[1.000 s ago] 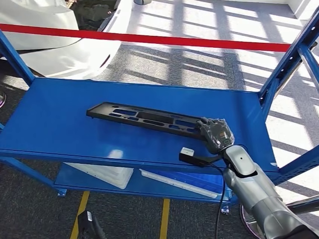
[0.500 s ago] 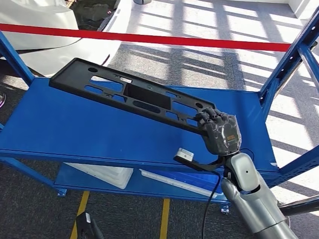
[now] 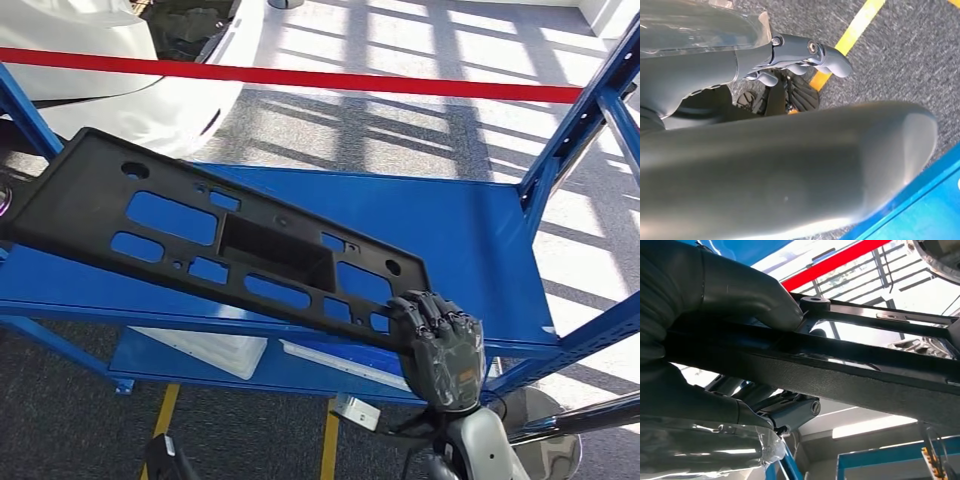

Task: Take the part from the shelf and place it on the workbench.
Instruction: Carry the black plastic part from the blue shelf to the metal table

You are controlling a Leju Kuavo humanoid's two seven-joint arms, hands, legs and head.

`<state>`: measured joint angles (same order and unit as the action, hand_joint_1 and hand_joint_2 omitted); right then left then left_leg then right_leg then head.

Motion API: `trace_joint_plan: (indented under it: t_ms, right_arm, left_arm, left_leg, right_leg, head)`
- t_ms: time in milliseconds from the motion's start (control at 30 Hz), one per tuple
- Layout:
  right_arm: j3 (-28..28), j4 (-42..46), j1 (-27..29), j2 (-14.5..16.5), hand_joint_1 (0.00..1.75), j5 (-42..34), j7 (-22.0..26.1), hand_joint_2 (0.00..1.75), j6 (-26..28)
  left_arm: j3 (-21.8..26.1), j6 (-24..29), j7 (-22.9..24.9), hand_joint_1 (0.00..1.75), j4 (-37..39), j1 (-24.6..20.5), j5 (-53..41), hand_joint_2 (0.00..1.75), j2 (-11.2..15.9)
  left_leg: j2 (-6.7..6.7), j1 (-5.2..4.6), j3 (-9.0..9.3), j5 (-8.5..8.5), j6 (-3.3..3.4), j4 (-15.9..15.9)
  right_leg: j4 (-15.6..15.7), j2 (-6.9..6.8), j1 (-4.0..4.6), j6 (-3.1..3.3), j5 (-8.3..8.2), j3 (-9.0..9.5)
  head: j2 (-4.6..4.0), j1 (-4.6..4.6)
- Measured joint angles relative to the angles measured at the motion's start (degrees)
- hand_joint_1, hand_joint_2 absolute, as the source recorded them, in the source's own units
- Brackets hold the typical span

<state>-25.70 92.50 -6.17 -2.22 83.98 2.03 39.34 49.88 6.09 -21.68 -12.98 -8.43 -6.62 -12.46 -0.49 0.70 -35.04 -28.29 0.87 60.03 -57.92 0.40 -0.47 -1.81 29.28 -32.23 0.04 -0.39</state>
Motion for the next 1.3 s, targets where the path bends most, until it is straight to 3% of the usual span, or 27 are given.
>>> trace_joint_plan:
  t_ms: [33,167,500,933,1300]
  right_arm:
    - [0.1,0.9,1.2,0.2,1.75,1.2,-0.2,1.75,0.0]
    - [0.1,4.3,5.7,0.8,1.75,5.0,-1.2,1.75,0.0]
    - [0.2,9.4,12.3,1.2,1.75,6.2,-0.2,1.75,0.0]
    - [0.4,10.6,13.5,1.7,1.75,6.2,0.7,1.75,0.0]
    - [0.4,10.8,14.2,2.3,1.75,6.2,0.8,1.75,0.0]
  left_arm:
    - [0.1,0.1,-0.3,0.0,0.0,0.1,0.0,0.0,0.0]
    - [1.0,0.5,-1.9,0.0,0.0,0.3,0.0,1.75,0.1]
    - [2.6,0.7,-3.4,0.0,0.0,0.6,0.0,1.75,0.1]
    - [2.9,-0.2,-3.8,0.0,0.0,0.6,0.0,1.75,0.1]
    - [3.9,3.5,0.3,0.0,0.0,0.7,0.0,1.75,0.1]
  left_leg:
    - [0.0,0.0,0.0,0.0,0.0,0.0]
    - [0.0,0.0,0.01,0.0,0.0,0.0]
    - [0.0,-0.01,0.02,0.0,0.0,0.0]
    - [0.01,0.0,0.04,0.01,0.0,0.0]
    - [0.01,0.0,0.04,0.01,0.0,0.0]
  right_leg:
    - [0.0,0.0,0.0,0.0,0.0,0.0]
    - [0.0,0.0,0.0,-0.01,0.01,0.02]
    - [0.0,0.0,-0.01,-0.01,0.0,0.02]
    - [0.0,0.01,0.0,-0.01,0.0,0.04]
    - [0.0,0.0,0.0,-0.01,0.0,0.04]
  head:
    - [0.0,0.0]
    - [0.0,0.0]
    - [0.01,0.02]
    - [0.0,0.01]
    - [0.0,0.01]
